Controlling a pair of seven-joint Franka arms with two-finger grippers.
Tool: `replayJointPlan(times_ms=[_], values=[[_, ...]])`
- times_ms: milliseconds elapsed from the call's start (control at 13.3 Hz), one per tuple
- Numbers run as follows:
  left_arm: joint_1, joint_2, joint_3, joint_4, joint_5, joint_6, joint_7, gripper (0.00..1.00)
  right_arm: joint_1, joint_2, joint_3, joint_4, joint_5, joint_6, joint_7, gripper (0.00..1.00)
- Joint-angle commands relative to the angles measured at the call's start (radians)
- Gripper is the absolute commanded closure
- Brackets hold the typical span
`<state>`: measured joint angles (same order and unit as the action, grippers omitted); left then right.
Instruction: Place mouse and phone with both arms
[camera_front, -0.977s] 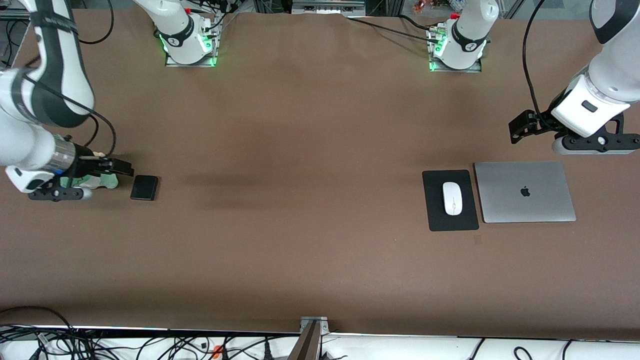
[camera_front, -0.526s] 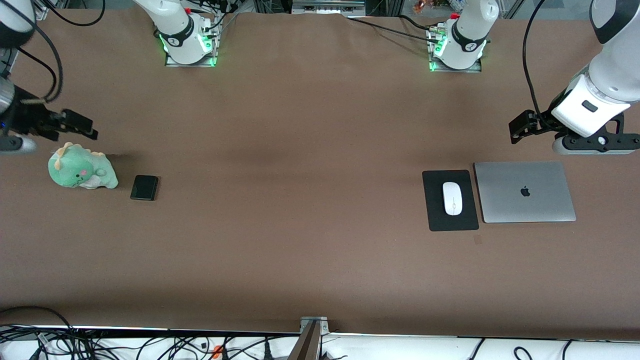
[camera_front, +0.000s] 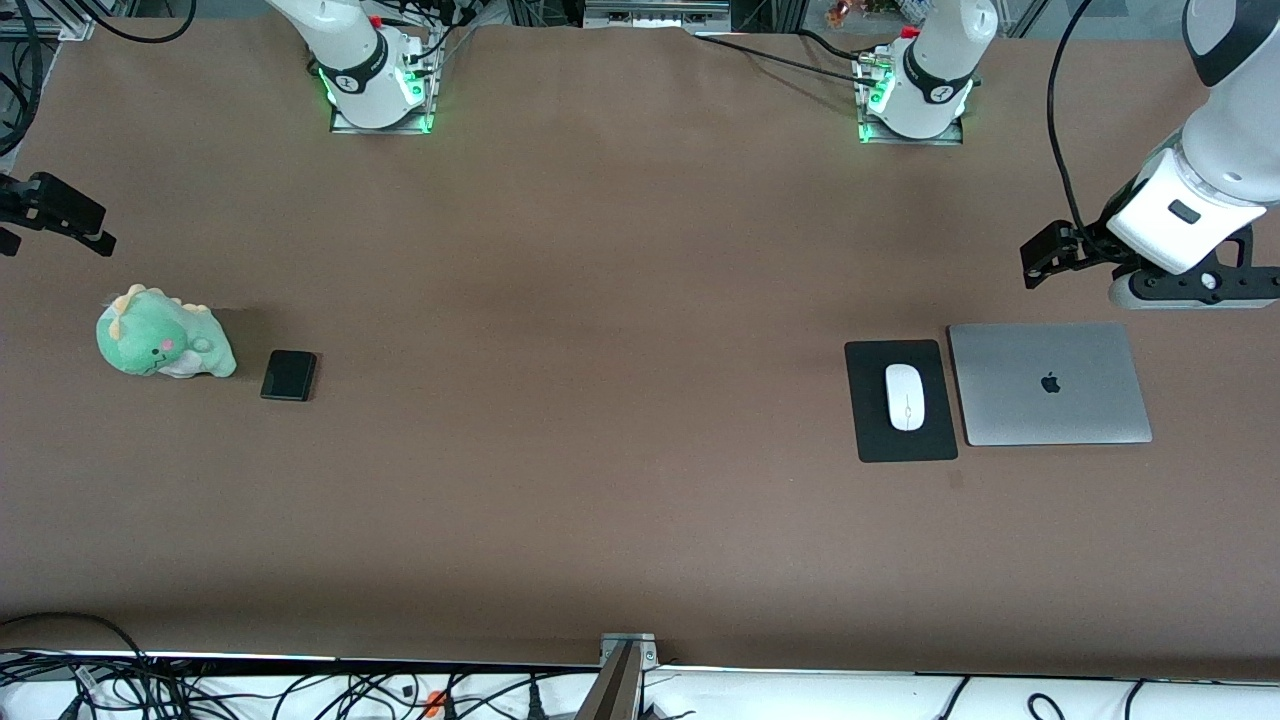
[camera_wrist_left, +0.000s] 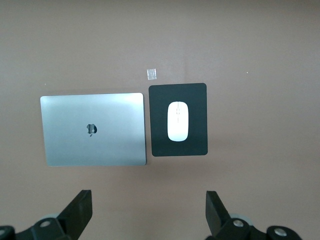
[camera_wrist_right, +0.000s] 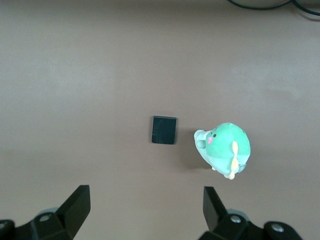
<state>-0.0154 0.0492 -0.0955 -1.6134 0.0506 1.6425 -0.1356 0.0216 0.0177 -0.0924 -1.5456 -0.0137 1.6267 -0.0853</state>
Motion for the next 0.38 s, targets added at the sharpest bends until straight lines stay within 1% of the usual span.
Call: replayJointPlan(times_ms=[0, 300], values=[[0.037, 0.001, -0.02, 0.018, -0.02, -0.007, 0.014, 0.0, -0.006, 0.007, 0.008, 0.002, -0.008, 0.015, -0.008, 0.0], [0.041, 0.001, -0.021, 0.018, -0.021, -0.007, 0.014, 0.0, -0.006, 0.019, 0.008, 0.009, -0.009, 0.027, -0.011, 0.0]])
